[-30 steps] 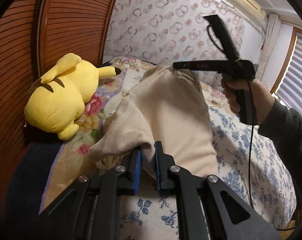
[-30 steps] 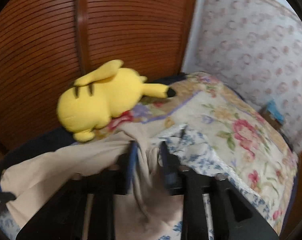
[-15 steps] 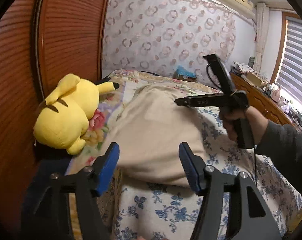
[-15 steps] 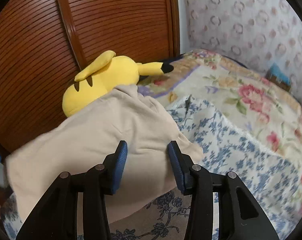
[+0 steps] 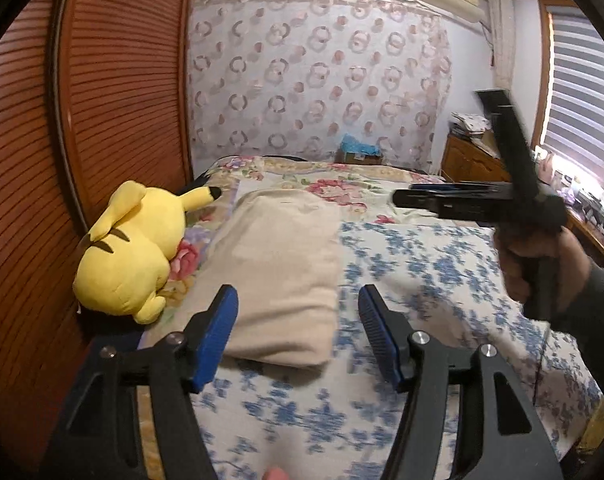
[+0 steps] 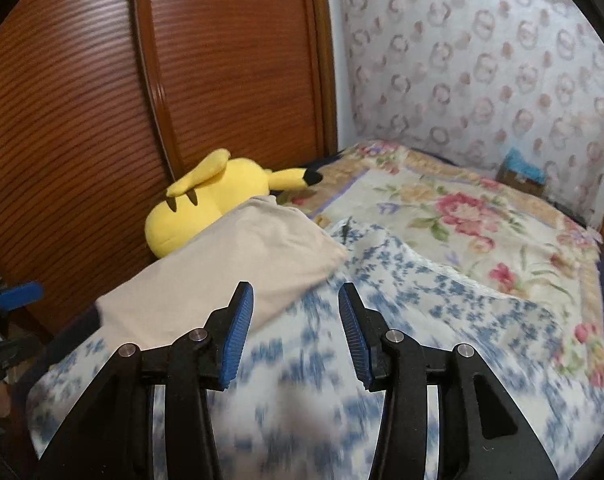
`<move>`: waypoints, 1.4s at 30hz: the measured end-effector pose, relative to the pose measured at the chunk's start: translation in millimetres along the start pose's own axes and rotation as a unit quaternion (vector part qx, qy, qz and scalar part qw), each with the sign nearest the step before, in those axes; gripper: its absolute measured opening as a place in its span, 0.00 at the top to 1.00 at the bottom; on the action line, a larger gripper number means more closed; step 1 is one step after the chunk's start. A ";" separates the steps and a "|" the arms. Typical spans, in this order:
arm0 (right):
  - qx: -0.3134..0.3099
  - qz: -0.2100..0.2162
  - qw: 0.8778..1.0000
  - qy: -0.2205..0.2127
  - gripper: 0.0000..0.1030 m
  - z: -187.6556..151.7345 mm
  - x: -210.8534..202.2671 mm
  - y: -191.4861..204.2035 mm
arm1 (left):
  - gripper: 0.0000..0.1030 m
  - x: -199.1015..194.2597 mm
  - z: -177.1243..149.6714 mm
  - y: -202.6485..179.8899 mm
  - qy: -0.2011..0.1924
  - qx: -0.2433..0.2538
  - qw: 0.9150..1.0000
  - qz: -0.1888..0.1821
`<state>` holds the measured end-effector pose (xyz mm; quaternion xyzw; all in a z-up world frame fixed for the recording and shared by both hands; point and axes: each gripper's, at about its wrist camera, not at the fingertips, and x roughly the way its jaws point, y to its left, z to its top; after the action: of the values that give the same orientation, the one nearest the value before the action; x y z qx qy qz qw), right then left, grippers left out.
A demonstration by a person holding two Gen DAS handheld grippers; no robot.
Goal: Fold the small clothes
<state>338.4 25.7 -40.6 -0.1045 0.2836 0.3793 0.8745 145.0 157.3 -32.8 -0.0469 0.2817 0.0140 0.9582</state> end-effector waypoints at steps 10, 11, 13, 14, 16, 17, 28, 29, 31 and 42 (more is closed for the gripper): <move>0.044 -0.064 0.996 -0.052 0.37 -70.4 -147.7 -11.6 | 0.40 -24.9 -2.5 -77.1 -0.014 0.036 0.999 -0.028; 0.046 -0.071 0.995 -0.055 0.37 -74.9 -157.0 -11.6 | 0.40 -28.7 -2.5 -86.1 -0.016 0.039 0.999 -0.034; 0.052 -0.084 0.993 -0.063 0.33 -84.9 -178.7 -11.6 | 0.40 -35.1 -2.4 -99.8 -0.018 0.044 0.998 -0.040; 0.056 -0.092 0.992 -0.066 0.32 -90.2 -189.9 -11.8 | 0.40 -37.4 -2.3 -105.4 -0.019 0.046 0.998 -0.041; 0.064 -0.107 0.990 -0.072 0.28 -98.9 -207.8 -10.8 | 0.40 -42.8 -1.9 -117.1 -0.021 0.052 0.998 -0.041; 0.068 -0.112 0.988 -0.077 0.28 -104.1 -218.2 -10.1 | 0.40 -46.1 -1.7 -122.7 -0.022 0.054 0.997 -0.040; 0.101 -0.196 0.968 -0.120 0.28 -150.3 -299.9 3.3 | 0.40 -80.2 0.9 -154.7 -0.041 0.053 0.997 -0.043; 0.104 -0.199 0.967 -0.122 0.28 -153.6 -304.7 4.3 | 0.40 -84.0 1.6 -155.9 -0.044 0.052 0.997 -0.042; 0.108 -0.207 0.964 -0.126 0.28 -158.8 -311.5 7.2 | 0.40 -90.0 2.4 -157.7 -0.049 0.050 0.997 -0.042; 0.117 -0.228 0.957 -0.136 0.28 -170.5 -321.6 10.2 | 0.39 -97.0 1.0 -159.9 -0.052 0.048 0.997 -0.038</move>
<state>82.7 -229.5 5.4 -0.0106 0.1729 0.1450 0.9741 72.5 -1.8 33.6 -0.0104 0.2296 -0.0333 0.9727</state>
